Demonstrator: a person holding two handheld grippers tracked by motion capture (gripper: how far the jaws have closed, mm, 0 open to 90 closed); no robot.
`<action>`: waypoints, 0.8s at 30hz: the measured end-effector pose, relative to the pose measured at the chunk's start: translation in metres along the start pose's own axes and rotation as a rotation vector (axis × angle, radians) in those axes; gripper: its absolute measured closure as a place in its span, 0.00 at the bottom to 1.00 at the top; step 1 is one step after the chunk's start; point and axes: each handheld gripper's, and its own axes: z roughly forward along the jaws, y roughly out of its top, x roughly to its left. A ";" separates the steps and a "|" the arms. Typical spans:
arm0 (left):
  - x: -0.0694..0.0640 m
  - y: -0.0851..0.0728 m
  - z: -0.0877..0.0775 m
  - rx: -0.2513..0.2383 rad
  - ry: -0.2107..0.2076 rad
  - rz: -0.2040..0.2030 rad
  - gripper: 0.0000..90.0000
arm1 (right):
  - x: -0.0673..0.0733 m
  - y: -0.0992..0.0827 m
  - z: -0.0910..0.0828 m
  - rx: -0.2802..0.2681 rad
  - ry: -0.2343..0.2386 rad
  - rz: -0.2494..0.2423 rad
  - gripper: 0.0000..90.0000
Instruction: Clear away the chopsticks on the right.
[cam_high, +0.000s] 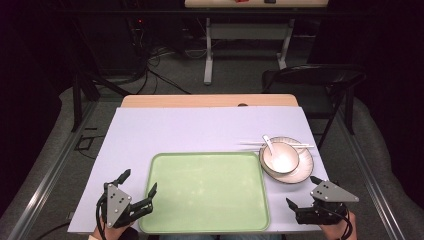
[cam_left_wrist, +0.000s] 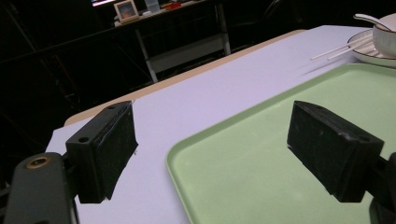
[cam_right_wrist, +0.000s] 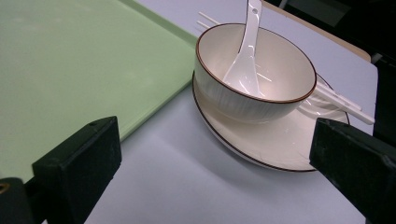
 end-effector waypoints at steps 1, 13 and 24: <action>0.000 0.000 0.000 -0.001 -0.001 0.000 0.17 | 0.000 0.000 0.000 -0.001 -0.001 0.000 0.01; 0.000 0.000 0.003 0.013 -0.004 0.001 0.17 | -0.003 0.003 0.002 0.008 0.005 -0.038 0.00; 0.002 -0.001 0.006 0.008 -0.013 -0.005 0.17 | -0.018 0.022 -0.002 0.024 0.034 -0.041 0.00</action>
